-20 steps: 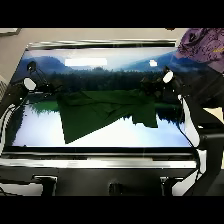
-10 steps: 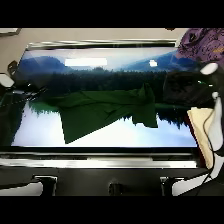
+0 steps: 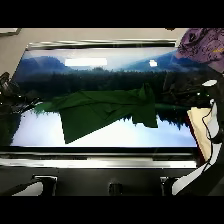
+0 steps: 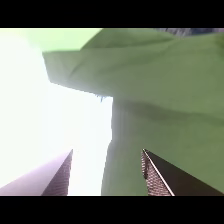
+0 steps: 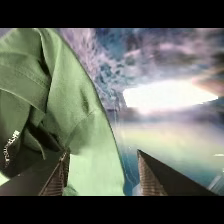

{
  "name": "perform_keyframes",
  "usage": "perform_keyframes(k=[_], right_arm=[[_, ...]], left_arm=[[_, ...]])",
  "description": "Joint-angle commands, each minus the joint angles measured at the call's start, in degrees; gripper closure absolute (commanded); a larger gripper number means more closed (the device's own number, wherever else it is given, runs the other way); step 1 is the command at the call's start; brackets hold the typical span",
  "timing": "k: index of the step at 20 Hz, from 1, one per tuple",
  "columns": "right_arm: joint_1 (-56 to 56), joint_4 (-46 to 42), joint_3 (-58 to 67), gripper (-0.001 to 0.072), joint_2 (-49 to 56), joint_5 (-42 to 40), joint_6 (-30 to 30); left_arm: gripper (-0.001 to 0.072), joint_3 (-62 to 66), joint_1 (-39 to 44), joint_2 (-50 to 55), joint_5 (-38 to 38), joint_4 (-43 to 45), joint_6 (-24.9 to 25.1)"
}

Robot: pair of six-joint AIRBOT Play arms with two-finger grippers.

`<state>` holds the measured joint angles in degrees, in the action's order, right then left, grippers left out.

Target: Fold the clothes and pants, and hang the long-sleeved shirts on hangers.

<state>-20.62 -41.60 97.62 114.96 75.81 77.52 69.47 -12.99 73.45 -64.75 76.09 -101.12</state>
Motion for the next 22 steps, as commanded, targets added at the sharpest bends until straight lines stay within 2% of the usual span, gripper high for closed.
perform_keyframes(k=[1,11,13,18,20,22], right_arm=[[1.62,3.56,-0.02,0.0212,3.45,-0.39,-5.42],[5.49,3.39,-0.02,0.0218,5.66,-5.20,-7.43],[6.27,0.39,-0.02,0.0243,5.81,-5.38,-6.67],[6.36,-3.04,-0.02,0.0687,5.42,-4.33,-6.12],[6.36,-3.19,-0.02,0.0687,3.98,-3.74,-5.62],[6.36,-4.35,-0.02,0.0687,1.57,-4.00,-4.61]], left_arm=[[0.0203,-0.61,0.00,-0.61,-0.83,0.00,0.11],[0.0203,-0.63,0.00,-0.61,-0.83,0.00,-1.55],[0.0203,-0.63,-0.02,-0.61,-0.79,0.02,-1.55],[0.0202,-0.68,-0.09,-0.68,-1.92,0.00,-3.93],[0.0202,-0.72,-0.33,-0.90,-3.10,0.02,-3.52],[0.0203,-2.14,-1.01,-1.88,-4.92,0.00,-0.96]])
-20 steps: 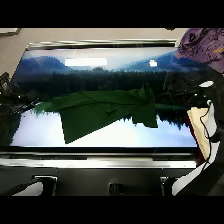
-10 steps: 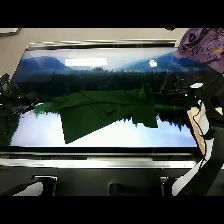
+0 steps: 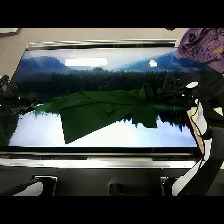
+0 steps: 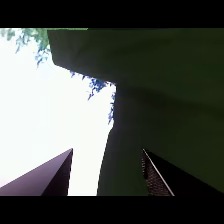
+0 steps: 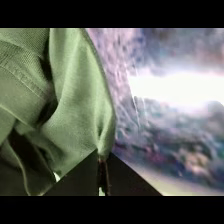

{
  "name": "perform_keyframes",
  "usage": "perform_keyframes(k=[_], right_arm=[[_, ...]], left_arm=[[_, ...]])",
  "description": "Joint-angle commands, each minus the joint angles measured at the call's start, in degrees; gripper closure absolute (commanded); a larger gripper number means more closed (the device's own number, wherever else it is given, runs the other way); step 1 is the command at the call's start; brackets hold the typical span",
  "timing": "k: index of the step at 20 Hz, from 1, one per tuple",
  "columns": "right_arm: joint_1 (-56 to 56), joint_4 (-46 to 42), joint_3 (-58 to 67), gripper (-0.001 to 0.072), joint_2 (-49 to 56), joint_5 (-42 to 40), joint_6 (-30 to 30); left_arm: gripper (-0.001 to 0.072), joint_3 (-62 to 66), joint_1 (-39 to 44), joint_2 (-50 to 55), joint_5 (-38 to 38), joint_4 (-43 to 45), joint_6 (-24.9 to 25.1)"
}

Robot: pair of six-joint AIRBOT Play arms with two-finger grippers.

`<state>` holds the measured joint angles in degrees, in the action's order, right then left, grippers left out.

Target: Fold the clothes and pants, and hang the long-sleeved shirts on hangers.

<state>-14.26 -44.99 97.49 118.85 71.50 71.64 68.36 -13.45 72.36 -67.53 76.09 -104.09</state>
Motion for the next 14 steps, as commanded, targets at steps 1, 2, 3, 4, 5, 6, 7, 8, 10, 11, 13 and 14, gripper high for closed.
perform_keyframes(k=[1,2,3,4,5,6,7,8,10,11,13,14], right_arm=[[0.00,-2.29,0.11,0.0687,-3.61,0.52,1.99],[0.00,-3.54,0.11,0.0687,-4.83,0.94,2.73],[0.00,-4.57,0.11,0.0687,-6.14,1.40,3.52],[0.00,-5.60,0.11,0.0687,-7.34,1.68,4.52],[0.00,-6.05,0.11,0.0687,-8.31,2.10,5.03],[0.00,-6.54,0.11,0.0687,-9.27,2.91,5.90],[0.00,-6.86,0.11,0.0687,-10.03,3.78,6.45],[0.07,-7.02,0.11,0.0687,-10.73,5.11,6.95],[0.07,-7.58,0.11,0.0687,-11.76,6.91,7.85],[0.07,-7.82,0.11,0.0687,-12.15,7.74,8.59],[0.07,-8.24,0.11,0.0687,-12.63,8.81,9.44],[0.07,-8.26,0.11,0.0687,-12.70,9.44,9.66]], left_arm=[[0.0202,-3.08,-1.14,-1.99,-2.12,-0.02,2.54],[0.0202,-6.27,-1.88,-3.78,-1.84,-0.24,2.51],[0.0202,-9.90,-2.58,-5.64,-1.44,-0.68,2.54],[0.0202,-14.29,-3.50,-7.85,-0.81,-1.70,2.54],[0.0202,-18.47,-4.48,-9.90,0.15,-3.34,2.54],[0.0203,-22.95,-5.44,-11.96,1.20,-5.95,2.54],[0.0203,-26.86,-6.05,-13.55,2.16,-8.74,2.56],[0.0203,-30.69,-6.23,-14.82,3.08,-11.39,3.32],[0.0203,-36.63,-6.12,-15.61,4.37,-16.85,5.99],[0.0202,-38.86,-6.12,-15.47,4.74,-19.80,7.45],[0.0203,-42.42,-6.10,-15.41,6.36,-24.87,10.54],[0.0202,-43.56,-6.10,-15.39,7.23,-27.15,11.85]])
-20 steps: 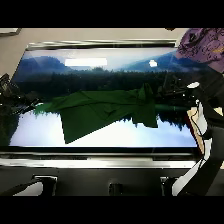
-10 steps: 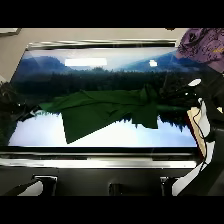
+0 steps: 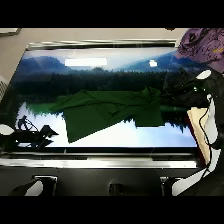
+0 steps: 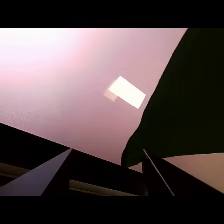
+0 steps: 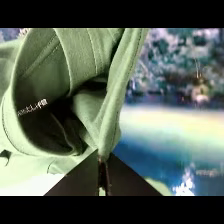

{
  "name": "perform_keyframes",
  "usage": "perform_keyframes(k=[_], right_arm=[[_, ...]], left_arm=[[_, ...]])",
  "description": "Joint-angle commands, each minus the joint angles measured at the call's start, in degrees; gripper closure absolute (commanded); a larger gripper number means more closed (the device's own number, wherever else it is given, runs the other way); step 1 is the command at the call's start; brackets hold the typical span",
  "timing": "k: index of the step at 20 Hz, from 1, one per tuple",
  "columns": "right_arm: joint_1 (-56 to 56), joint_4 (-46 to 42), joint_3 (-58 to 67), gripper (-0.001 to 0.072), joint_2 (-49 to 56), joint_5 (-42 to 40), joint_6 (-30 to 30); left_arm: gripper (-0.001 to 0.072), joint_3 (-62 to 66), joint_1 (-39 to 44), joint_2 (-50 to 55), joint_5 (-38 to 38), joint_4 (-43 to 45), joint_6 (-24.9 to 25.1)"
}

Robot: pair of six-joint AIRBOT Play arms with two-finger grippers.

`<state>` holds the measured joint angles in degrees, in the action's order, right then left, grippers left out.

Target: Fold the clothes and pants, and hang the long-sleeved shirts on hangers.

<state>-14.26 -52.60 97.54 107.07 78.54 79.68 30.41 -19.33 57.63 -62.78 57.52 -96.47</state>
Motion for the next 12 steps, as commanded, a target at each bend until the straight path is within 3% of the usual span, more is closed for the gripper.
perform_keyframes(k=[1,12], right_arm=[[0.07,-0.68,0.07,0.0687,-0.94,2.60,1.88],[0.07,-0.66,0.07,0.0687,-1.49,3.02,2.67]], left_arm=[[0.0203,-6.34,-0.22,-0.63,2.93,-10.36,5.40],[0.0203,-6.54,3.69,6.80,4.28,-17.68,9.75]])
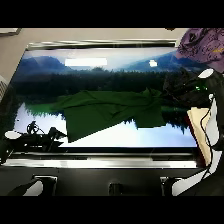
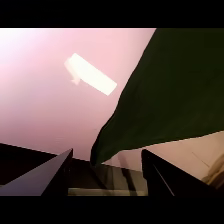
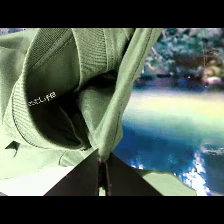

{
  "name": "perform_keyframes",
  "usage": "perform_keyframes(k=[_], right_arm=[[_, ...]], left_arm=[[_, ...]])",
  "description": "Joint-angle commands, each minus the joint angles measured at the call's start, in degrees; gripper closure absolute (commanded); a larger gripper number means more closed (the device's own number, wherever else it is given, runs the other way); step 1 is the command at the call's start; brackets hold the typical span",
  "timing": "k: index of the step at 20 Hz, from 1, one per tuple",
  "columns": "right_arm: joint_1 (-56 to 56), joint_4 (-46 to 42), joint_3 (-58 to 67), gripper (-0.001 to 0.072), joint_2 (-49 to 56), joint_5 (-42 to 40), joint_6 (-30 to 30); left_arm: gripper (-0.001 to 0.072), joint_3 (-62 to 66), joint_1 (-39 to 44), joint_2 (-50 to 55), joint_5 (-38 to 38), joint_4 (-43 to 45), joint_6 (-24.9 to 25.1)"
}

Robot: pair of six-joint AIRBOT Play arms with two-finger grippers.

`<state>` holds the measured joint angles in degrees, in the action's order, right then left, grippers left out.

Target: Fold the clothes and pants, and hang the long-sleeved shirts on hangers.

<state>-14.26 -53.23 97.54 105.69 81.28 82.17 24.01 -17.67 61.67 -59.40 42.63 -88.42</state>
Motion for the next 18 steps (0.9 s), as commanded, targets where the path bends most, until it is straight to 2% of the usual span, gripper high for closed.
perform_keyframes(k=[1,8,10,11,12,14,16,17,18], right_arm=[[0.07,-0.02,0.07,0.0687,-0.11,0.31,0.17],[0.07,-0.02,0.07,0.0687,-0.11,0.92,0.17],[0.07,-0.02,0.07,0.0687,-0.22,1.31,0.17],[0.07,-0.02,0.07,0.0687,-0.37,1.31,0.15],[0.07,-0.04,0.07,0.0687,-0.66,1.27,0.15],[0.07,-0.04,0.07,0.0687,-1.36,1.11,0.13],[0.07,-0.26,0.07,0.0687,-2.16,1.14,0.13],[0.07,-0.46,0.07,0.0687,-2.64,1.18,0.13],[0.07,-0.44,0.07,0.0688,-3.19,1.25,-0.09]], left_arm=[[0.0203,-0.13,2.97,3.50,1.31,-2.80,1.68],[0.0206,-0.13,5.99,5.03,5.09,-3.74,1.40],[0.0268,-0.11,5.99,5.84,5.97,-3.78,1.40],[0.0268,-0.11,5.97,6.58,6.14,-3.87,1.42],[0.0333,-0.09,5.97,7.43,6.16,-3.87,1.44],[0.0379,-0.09,5.97,8.72,6.38,-3.85,1.46],[0.0643,-0.04,5.97,9.05,6.51,-3.87,2.10],[0.0693,0.24,5.97,9.03,6.32,-3.91,3.02],[0.0693,0.87,5.97,9.01,6.08,-3.89,3.54]])
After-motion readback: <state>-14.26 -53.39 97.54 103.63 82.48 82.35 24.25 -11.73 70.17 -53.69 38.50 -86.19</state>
